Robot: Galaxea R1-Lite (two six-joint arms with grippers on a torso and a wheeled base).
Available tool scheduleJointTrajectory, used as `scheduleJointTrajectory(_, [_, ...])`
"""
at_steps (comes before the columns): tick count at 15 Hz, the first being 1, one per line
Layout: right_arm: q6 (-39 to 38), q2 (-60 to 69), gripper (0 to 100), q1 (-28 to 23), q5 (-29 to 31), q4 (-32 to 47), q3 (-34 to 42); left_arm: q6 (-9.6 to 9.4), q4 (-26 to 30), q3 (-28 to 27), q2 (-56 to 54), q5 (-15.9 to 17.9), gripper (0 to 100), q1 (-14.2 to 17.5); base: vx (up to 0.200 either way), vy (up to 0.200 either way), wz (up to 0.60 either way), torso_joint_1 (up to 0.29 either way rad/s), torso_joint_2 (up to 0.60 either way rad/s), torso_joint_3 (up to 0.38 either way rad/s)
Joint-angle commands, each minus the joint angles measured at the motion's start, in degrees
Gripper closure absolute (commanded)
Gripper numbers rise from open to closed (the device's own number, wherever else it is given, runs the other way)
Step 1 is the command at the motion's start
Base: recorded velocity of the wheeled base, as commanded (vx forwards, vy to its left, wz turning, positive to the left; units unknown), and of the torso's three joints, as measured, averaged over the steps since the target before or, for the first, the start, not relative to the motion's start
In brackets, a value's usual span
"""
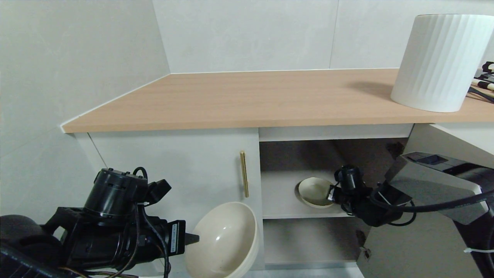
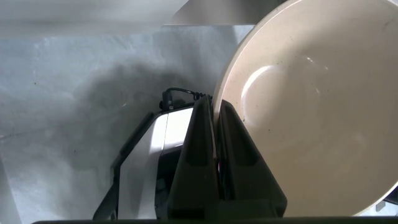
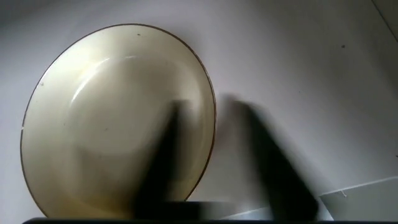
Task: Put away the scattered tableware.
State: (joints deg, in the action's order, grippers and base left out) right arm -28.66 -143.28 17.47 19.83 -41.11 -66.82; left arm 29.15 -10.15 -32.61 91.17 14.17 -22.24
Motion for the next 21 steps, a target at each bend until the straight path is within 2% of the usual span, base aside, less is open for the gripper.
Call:
scheduleJointTrajectory(1, [0.0, 0.2, 0, 0.0, -0.1, 0.0, 0.1, 0.03, 0.0, -0.1, 0.1, 0.0, 100, 0.0, 0.000, 0.000, 0.00, 0.000, 0.00, 0.000])
scheduleJointTrajectory(4, [0.1, 2.7, 0, 0.2, 0.1, 0.1, 2.5, 0.03, -0.1, -0.5, 0.3, 0.0, 100, -0.1, 0.000, 0.000, 0.00, 0.000, 0.00, 0.000])
scheduleJointTrajectory(6, [0.8, 8.8, 0, 1.8, -0.8, 0.2, 8.2, 0.03, -0.1, -0.7, 0.6, -1.2, 100, -2.9, 0.000, 0.000, 0.00, 0.000, 0.00, 0.000])
scheduleJointTrajectory(7, [1.2, 12.0, 0, 3.2, -1.6, 0.5, 10.7, 0.03, -0.1, -1.5, 1.4, -3.1, 100, -4.7, 0.000, 0.000, 0.00, 0.000, 0.00, 0.000])
scheduleJointTrajectory(11, [7.6, 23.7, 0, 9.0, -6.5, 0.6, 21.6, -0.06, 0.0, -6.1, 7.4, -13.9, 100, -12.0, 0.000, 0.000, 0.00, 0.000, 0.00, 0.000])
scheduleJointTrajectory(14, [12.0, 27.4, 0, 12.7, -6.5, 0.6, 25.1, -0.14, -0.2, -7.0, 9.2, -16.9, 100, -14.1, 0.000, 0.000, 0.00, 0.000, 0.00, 0.000])
scheduleJointTrajectory(15, [14.6, 30.1, 0, 14.7, -6.6, 1.3, 23.9, -0.41, 0.1, -8.7, 7.9, -20.1, 100, -15.4, 0.000, 0.000, 0.00, 0.000, 0.00, 0.000])
scheduleJointTrajectory(17, [16.3, 35.8, 0, 16.7, -6.9, 10.6, 20.3, -1.20, 2.2, -9.8, 8.4, -21.3, 100, -15.5, 0.000, 0.000, 0.00, 0.000, 0.00, 0.000])
scheduleJointTrajectory(18, [16.0, 38.2, 0, 17.7, -9.0, 15.7, 19.4, -1.20, 2.2, -9.5, 10.1, -21.2, 100, -15.5, 0.000, 0.000, 0.00, 0.000, 0.00, 0.000])
scheduleJointTrajectory(19, [15.5, 40.6, 0, 19.1, -13.9, 21.2, 19.1, -1.11, 2.2, -9.1, 12.9, -21.5, 100, -15.6, 0.000, 0.000, 0.00, 0.000, 0.00, 0.000])
scheduleJointTrajectory(21, [15.1, 41.2, 0, 21.7, -15.9, 23.9, 18.6, -0.93, 2.1, -9.1, 15.0, -22.6, 100, -16.1, 0.000, 0.000, 0.00, 0.000, 0.00, 0.000])
